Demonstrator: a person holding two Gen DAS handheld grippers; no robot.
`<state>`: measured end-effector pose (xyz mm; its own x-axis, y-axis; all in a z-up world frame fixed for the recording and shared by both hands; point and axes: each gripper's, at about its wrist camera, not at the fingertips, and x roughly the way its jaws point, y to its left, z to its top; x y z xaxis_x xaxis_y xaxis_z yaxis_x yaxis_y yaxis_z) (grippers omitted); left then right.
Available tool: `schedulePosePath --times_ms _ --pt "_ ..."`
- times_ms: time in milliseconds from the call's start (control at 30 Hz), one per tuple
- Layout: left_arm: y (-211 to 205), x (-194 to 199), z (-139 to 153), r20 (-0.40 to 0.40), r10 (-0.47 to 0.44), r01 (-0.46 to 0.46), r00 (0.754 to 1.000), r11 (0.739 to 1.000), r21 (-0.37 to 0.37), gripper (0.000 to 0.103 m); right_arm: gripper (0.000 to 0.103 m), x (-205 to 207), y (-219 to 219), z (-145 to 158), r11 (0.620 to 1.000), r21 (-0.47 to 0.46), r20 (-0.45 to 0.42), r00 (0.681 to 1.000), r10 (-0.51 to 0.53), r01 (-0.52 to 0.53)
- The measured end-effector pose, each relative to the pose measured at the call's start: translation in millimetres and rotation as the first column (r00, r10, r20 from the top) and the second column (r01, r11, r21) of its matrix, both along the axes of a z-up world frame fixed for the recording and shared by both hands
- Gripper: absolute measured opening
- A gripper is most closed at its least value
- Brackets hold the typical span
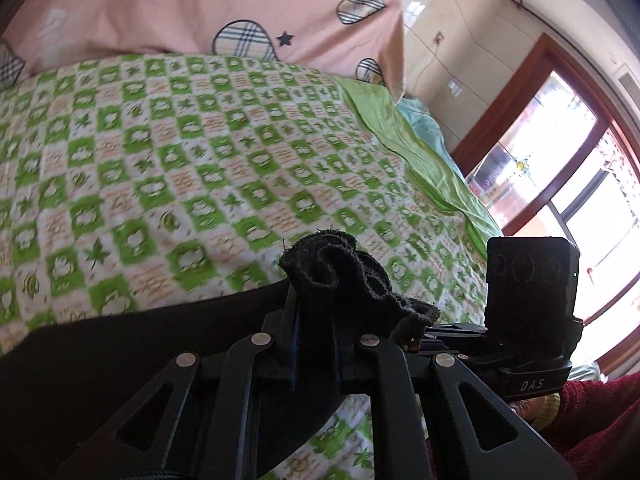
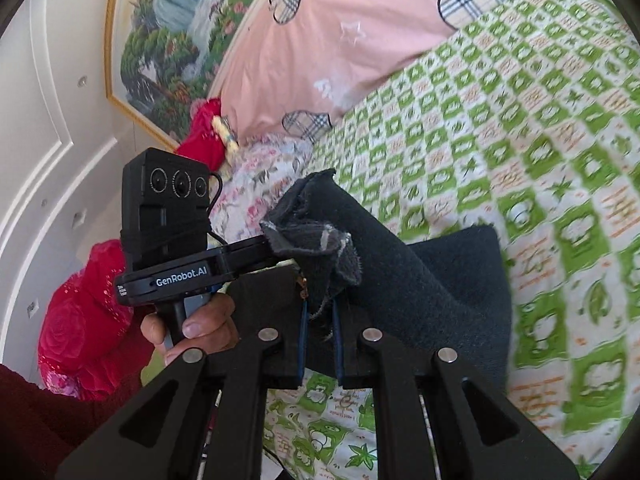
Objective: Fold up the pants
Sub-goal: 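Fold the waistband with the right tool toward the left tool, over the legs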
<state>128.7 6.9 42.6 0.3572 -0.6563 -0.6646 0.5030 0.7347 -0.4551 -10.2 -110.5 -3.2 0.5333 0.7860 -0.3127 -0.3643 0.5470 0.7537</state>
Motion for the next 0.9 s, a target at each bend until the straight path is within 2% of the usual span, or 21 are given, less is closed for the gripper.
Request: schedulePosePath --times_ms 333,433,633,733,800,900 --pt "31.4 -7.1 -41.0 -0.078 0.08 -0.078 0.994 0.997 0.025 0.01 0.015 14.6 33.8 -31.4 0.996 -0.07 -0.077 0.996 0.047 -0.052" --pt "37.4 -9.2 -48.3 -0.089 0.102 -0.1 0.991 0.995 0.031 0.008 0.015 15.5 39.6 -35.1 0.994 -0.09 -0.088 0.995 0.055 -0.063" --pt "54.2 -20.1 -53.1 -0.106 0.164 -0.163 0.981 0.986 0.02 0.01 0.016 18.0 49.6 -37.0 0.988 -0.137 -0.096 0.993 0.065 -0.078" --pt "65.0 -28.0 -53.4 -0.107 0.213 -0.212 0.971 0.977 0.023 0.012 0.024 18.4 52.6 -37.6 0.987 -0.134 -0.1 0.992 0.079 -0.092" --pt "74.5 -35.0 -54.2 -0.113 0.255 -0.253 0.96 0.967 0.025 0.017 0.034 17.9 56.1 -36.9 0.986 -0.132 -0.1 0.991 0.091 -0.104" --pt "89.6 -47.9 -54.1 -0.123 0.314 -0.315 0.941 0.949 0.011 0.025 0.038 16.1 62.3 -34.9 0.982 -0.153 -0.094 0.99 0.101 -0.114"
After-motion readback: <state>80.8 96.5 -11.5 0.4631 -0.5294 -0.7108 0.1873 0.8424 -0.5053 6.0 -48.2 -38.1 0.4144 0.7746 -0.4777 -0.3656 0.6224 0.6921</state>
